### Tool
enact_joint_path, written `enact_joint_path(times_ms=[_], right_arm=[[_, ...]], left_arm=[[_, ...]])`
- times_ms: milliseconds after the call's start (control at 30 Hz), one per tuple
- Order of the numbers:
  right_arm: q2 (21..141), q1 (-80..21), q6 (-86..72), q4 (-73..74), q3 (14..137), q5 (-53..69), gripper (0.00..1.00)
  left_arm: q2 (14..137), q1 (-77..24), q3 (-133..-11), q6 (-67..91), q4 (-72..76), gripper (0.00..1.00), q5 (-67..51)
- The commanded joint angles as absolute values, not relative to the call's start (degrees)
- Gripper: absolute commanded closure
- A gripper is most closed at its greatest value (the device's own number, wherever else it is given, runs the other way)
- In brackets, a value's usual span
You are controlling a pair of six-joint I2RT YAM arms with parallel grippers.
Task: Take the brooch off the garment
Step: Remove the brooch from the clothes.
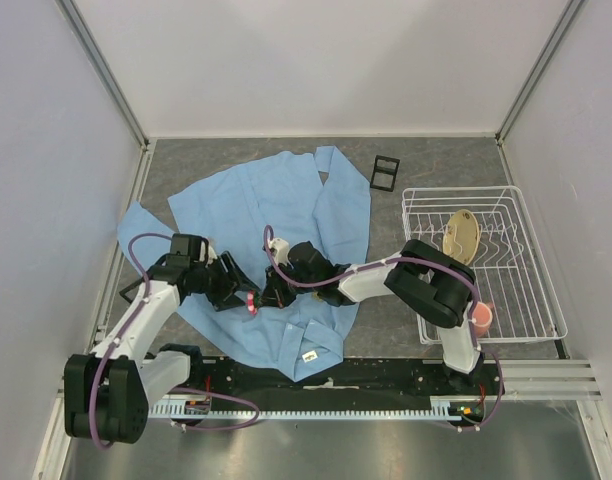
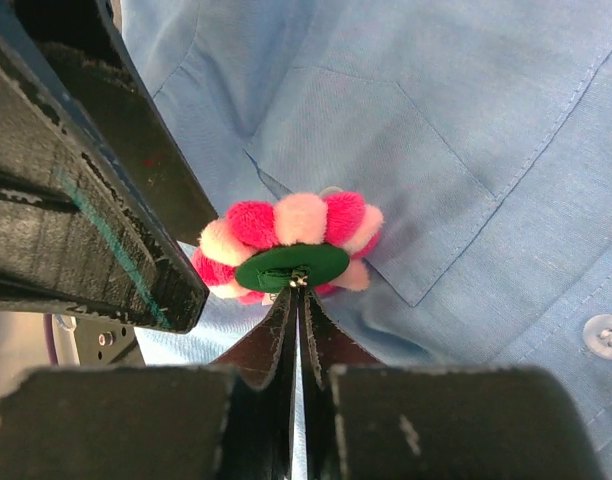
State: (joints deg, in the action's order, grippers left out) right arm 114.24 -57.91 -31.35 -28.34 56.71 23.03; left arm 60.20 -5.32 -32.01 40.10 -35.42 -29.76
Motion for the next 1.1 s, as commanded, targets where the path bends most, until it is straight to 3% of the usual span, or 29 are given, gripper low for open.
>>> enact_joint_path(times_ms=[0,100,300,433,500,700,900,1067], right_arm=[[115.22,-58.18,-32.25,-31.2,58.27,23.38,0.93],[115.22,-58.18,-32.34,-31.38,58.36,23.38,0.93],[114.96,-58.1,-32.87,-31.2,58.01,23.55,0.92],[114.0,-58.18,-32.87,-30.32,57.75,23.47,0.8],[113.56,-58.18,-32.96,-30.15,57.39,23.47,0.74],[111.62,-58.1,-32.61,-29.79,55.11,22.76,0.72],[111.88,-58.18,-32.87,-30.59,54.23,23.2,0.81],[111.09,-58.27,-32.26,-30.15,55.02,22.94,0.83]], left_arm=[[57.39,-5.27,-29.89,45.09,-36.3,0.35,-26.9],[57.57,-5.36,-28.92,45.44,-34.81,0.36,-26.28],[60.64,-5.8,-28.39,45.35,-31.82,0.47,-25.22],[60.65,-6.5,-27.42,45.87,-30.59,0.72,-23.65],[60.03,-7.03,-26.72,46.58,-30.41,0.78,-22.85],[58.01,-8.17,-26.28,47.37,-31.11,0.82,-20.48],[58.1,-9.05,-26.37,47.02,-31.11,0.86,-20.39],[58.62,-9.75,-26.63,46.67,-31.11,0.9,-20.3]])
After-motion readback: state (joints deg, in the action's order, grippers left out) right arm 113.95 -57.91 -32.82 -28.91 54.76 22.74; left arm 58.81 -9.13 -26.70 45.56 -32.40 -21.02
